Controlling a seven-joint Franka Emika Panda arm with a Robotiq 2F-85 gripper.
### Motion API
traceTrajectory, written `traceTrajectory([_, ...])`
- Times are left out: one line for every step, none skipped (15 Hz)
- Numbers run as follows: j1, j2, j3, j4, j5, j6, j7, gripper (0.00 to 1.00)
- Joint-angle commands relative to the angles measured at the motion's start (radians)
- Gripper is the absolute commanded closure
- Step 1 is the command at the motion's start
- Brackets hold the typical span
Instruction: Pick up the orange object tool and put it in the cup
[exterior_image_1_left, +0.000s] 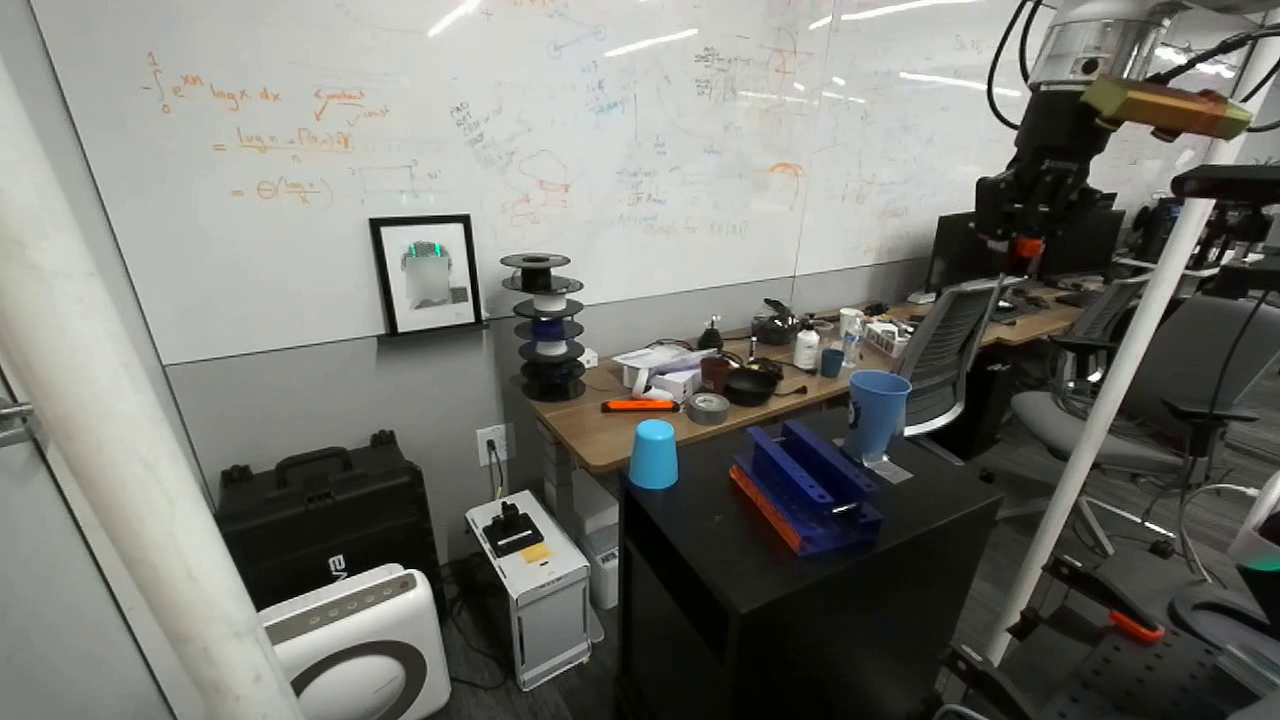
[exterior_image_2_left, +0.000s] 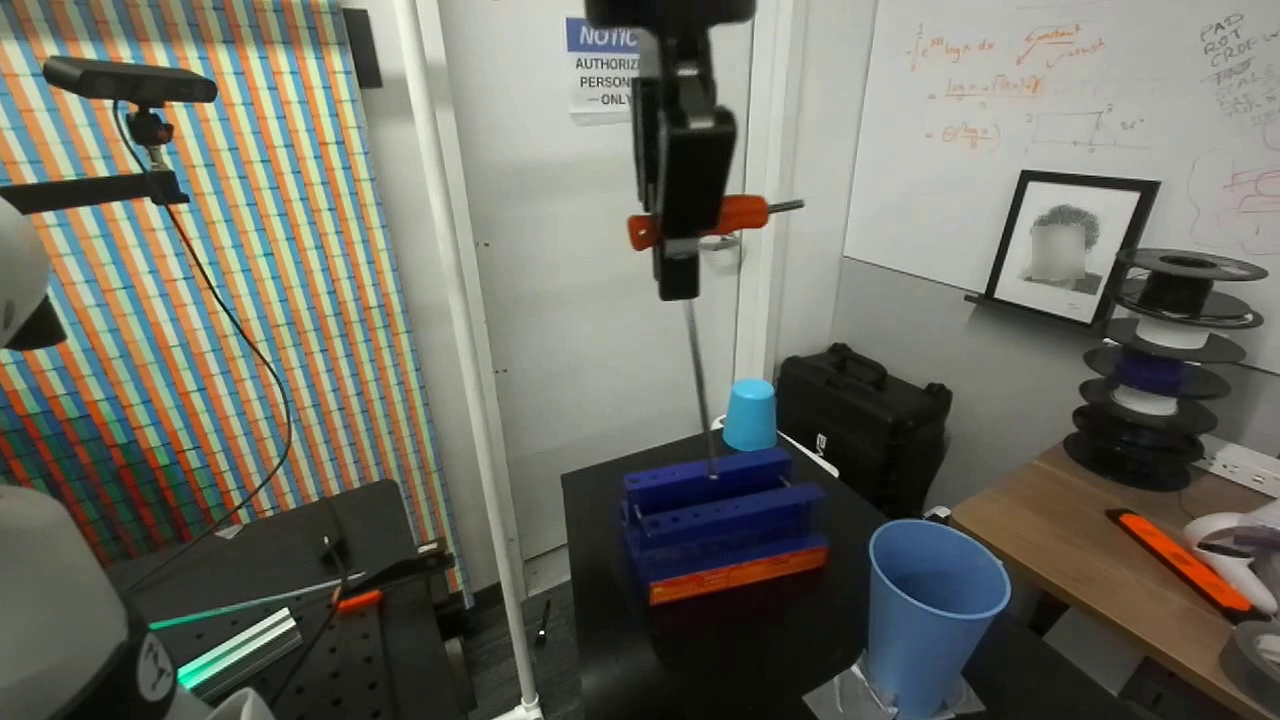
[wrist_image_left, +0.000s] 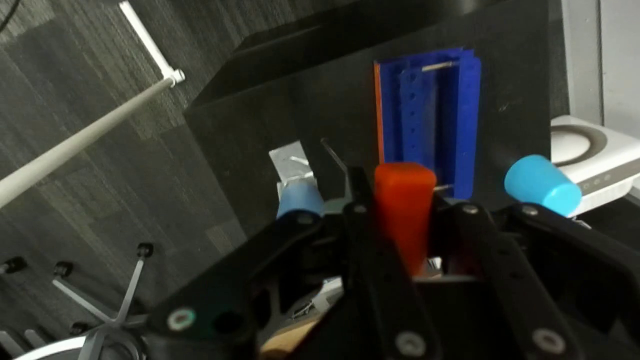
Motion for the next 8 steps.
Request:
traceTrajectory([-0.007,0.112,-0.041,0.108,-0.001,0.126,-0.068,0.96])
traceTrajectory([0.004,0.154,-0.05,0.13,0.019,0.162,-0.078,0.96])
traceTrajectory([0.01,0.189,-0.054,0.15,0.03,0.188,-0.084,0.96])
traceTrajectory([0.012,0.237,-0.055,0.169,0.034,0.226,-0.09,0.96])
traceTrajectory([0.015,0.277,-0.056,0.188,0.039,0.252,-0.095,0.96])
traceTrajectory([0.019,0.323,-0.058,0.209,0.048,0.271,-0.101,0.96])
traceTrajectory([0.025,0.373,-0.062,0.226,0.067,0.293,-0.113,0.96])
traceTrajectory([0.028,0.414,-0.063,0.241,0.083,0.306,-0.121,0.96])
